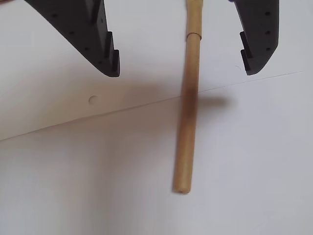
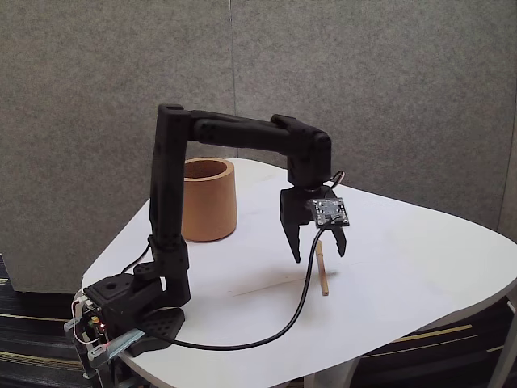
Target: Grab the pen and put it in the pen holder.
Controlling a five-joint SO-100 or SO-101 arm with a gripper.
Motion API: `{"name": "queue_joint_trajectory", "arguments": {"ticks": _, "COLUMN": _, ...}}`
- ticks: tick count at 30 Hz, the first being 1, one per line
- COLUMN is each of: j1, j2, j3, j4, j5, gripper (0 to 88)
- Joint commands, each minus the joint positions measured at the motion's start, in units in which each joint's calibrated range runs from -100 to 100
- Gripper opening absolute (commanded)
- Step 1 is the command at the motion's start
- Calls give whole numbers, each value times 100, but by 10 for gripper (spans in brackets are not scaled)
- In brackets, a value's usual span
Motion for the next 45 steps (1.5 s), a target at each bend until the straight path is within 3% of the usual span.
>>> {"name": "queue_joint_trajectory", "arguments": {"ticks": 1, "j1": -2, "j2": 354, "j3": -532, "j4": 322, "j5": -16, "gripper": 358}}
{"name": "queue_joint_trajectory", "arguments": {"ticks": 41, "j1": -31, "j2": 1631, "j3": -1498, "j4": 653, "j5": 5, "gripper": 355}}
{"name": "queue_joint_trajectory", "arguments": {"ticks": 43, "j1": -31, "j2": 1631, "j3": -1498, "j4": 653, "j5": 21, "gripper": 326}}
{"name": "queue_joint_trajectory", "arguments": {"ticks": 45, "j1": -31, "j2": 1631, "j3": -1498, "j4": 653, "j5": 31, "gripper": 242}}
